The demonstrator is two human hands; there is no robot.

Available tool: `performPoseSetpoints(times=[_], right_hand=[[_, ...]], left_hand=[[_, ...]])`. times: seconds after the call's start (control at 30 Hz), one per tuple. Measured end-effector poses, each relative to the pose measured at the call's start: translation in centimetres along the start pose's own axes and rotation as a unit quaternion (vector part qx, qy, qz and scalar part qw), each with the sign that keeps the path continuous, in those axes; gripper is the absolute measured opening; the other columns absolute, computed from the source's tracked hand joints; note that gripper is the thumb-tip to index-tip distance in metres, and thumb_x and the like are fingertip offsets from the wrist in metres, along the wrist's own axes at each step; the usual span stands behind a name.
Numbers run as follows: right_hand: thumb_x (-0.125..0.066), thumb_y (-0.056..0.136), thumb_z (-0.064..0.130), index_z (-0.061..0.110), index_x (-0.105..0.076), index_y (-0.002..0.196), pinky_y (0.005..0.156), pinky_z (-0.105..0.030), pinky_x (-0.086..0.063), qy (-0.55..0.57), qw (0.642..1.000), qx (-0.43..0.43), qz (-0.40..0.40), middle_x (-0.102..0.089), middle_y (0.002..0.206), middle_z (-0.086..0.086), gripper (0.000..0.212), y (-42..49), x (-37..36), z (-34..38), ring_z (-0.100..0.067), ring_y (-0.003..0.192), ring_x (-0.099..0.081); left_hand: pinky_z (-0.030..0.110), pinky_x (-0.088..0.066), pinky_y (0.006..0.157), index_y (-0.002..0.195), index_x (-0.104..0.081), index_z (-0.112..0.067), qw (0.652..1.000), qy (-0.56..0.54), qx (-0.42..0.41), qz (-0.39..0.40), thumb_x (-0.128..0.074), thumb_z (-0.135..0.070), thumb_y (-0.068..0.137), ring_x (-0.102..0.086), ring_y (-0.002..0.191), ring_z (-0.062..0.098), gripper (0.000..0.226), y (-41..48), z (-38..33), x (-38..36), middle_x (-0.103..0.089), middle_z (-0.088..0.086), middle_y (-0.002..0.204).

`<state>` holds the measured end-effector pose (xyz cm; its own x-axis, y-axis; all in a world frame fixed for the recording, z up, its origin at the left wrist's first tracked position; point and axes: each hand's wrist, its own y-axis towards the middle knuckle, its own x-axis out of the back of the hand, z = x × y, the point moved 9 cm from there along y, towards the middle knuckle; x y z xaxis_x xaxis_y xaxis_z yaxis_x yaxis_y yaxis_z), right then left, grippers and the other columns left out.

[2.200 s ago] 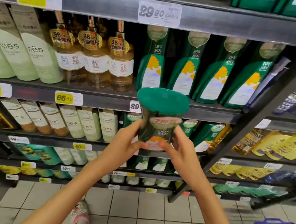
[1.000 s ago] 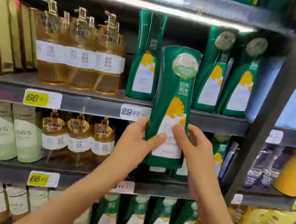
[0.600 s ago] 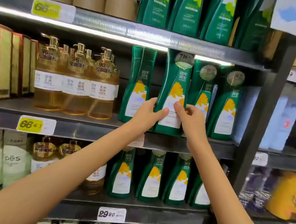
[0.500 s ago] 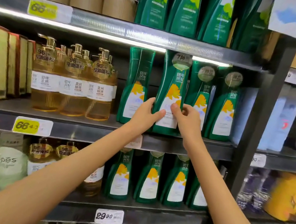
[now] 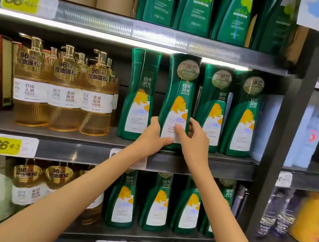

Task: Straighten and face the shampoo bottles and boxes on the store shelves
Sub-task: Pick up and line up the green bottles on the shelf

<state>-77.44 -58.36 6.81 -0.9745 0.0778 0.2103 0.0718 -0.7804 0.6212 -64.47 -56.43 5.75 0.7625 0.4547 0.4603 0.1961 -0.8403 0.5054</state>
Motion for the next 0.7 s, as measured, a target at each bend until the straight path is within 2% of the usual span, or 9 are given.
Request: performPoseSetpoints(times=[0.03,0.1,0.17,0.23,0.33,0.4,0.47,0.6,0.7], right_hand=[[-0.059,0.092,0.025,0.010,-0.049,0.134,0.085,-0.014,-0.036,-0.011,1.000,0.008,-0.012,-0.057,0.126,-0.004,0.046,-0.5,0.4,-0.1,-0.016,0.114,-0.053],[-0.059,0.092,0.018,0.008,-0.056,0.127,0.080,-0.009,-0.035,-0.021,0.999,0.026,-0.040,-0.059,0.120,-0.005,0.037,-1.7,1.3,-0.4,-0.014,0.107,-0.056],[-0.058,0.092,0.013,0.005,-0.062,0.118,0.075,0.000,-0.036,-0.016,0.998,0.025,-0.049,-0.061,0.113,-0.006,0.028,-2.5,2.0,-0.9,-0.011,0.097,-0.057],[-0.057,0.092,0.011,0.006,-0.065,0.112,0.072,0.005,-0.035,0.001,0.999,0.021,-0.046,-0.064,0.108,-0.005,0.022,-2.8,2.5,-1.2,-0.004,0.088,-0.056],[-0.056,0.093,0.012,0.008,-0.067,0.108,0.071,0.004,-0.037,0.014,0.999,0.017,-0.041,-0.067,0.102,-0.002,0.019,-2.8,3.4,-1.4,0.003,0.084,-0.057],[-0.056,0.093,0.013,0.009,-0.068,0.107,0.070,0.003,-0.038,0.017,0.999,0.014,-0.048,-0.067,0.098,0.000,0.019,-2.8,3.9,-1.6,0.006,0.083,-0.057],[-0.056,0.093,0.014,0.009,-0.068,0.107,0.071,0.003,-0.038,0.022,0.998,0.008,-0.058,-0.068,0.097,0.001,0.019,-2.8,4.4,-1.9,0.006,0.084,-0.057],[-0.056,0.093,0.014,0.009,-0.069,0.106,0.073,0.002,-0.040,0.032,0.997,-0.005,-0.073,-0.069,0.098,0.001,0.019,-2.6,5.1,-2.5,0.004,0.085,-0.058],[-0.055,0.094,0.015,0.011,-0.068,0.107,0.072,0.002,-0.040,0.040,0.996,-0.018,-0.078,-0.068,0.098,0.003,0.019,-2.5,5.4,-2.8,0.005,0.085,-0.058]], left_hand=[[-0.007,-0.033,0.061,0.129,-0.027,0.000,1.000,0.002,0.004,0.006,-0.060,-0.007,0.087,-0.044,0.101,0.008,0.054,0.2,0.2,-0.2,-0.048,0.003,0.117],[0.000,-0.033,0.074,0.131,-0.020,0.004,1.000,0.009,0.013,0.009,-0.058,-0.008,0.090,-0.045,0.112,0.014,0.057,0.6,0.5,-0.4,-0.046,0.011,0.132],[0.017,-0.033,0.093,0.136,-0.012,0.005,0.999,0.017,0.030,0.018,-0.056,-0.011,0.091,-0.041,0.126,0.023,0.065,1.0,0.8,-0.6,-0.039,0.017,0.141],[0.031,-0.031,0.103,0.138,-0.008,0.004,0.998,0.022,0.047,0.034,-0.055,-0.013,0.092,-0.038,0.130,0.028,0.068,1.3,1.0,-0.9,-0.035,0.019,0.144],[0.036,-0.031,0.106,0.139,-0.004,0.004,0.996,0.034,0.060,0.049,-0.053,-0.016,0.093,-0.037,0.130,0.030,0.070,1.8,1.3,-1.2,-0.034,0.020,0.144],[0.032,-0.031,0.102,0.139,-0.003,0.004,0.996,0.037,0.064,0.054,-0.052,-0.016,0.094,-0.039,0.128,0.029,0.070,2.1,1.4,-1.3,-0.036,0.019,0.143],[0.029,-0.032,0.096,0.138,-0.004,0.004,0.995,0.041,0.066,0.060,-0.052,-0.016,0.094,-0.041,0.126,0.028,0.068,2.2,1.6,-1.3,-0.039,0.017,0.141],[0.032,-0.032,0.101,0.139,-0.001,0.005,0.995,0.050,0.066,0.063,-0.052,-0.016,0.094,-0.040,0.128,0.029,0.070,2.2,1.4,-1.4,-0.036,0.018,0.144],[0.029,-0.034,0.095,0.138,-0.004,0.004,0.995,0.051,0.065,0.059,-0.053,-0.016,0.093,-0.043,0.124,0.027,0.069,2.1,1.4,-1.2,-0.041,0.016,0.141]])
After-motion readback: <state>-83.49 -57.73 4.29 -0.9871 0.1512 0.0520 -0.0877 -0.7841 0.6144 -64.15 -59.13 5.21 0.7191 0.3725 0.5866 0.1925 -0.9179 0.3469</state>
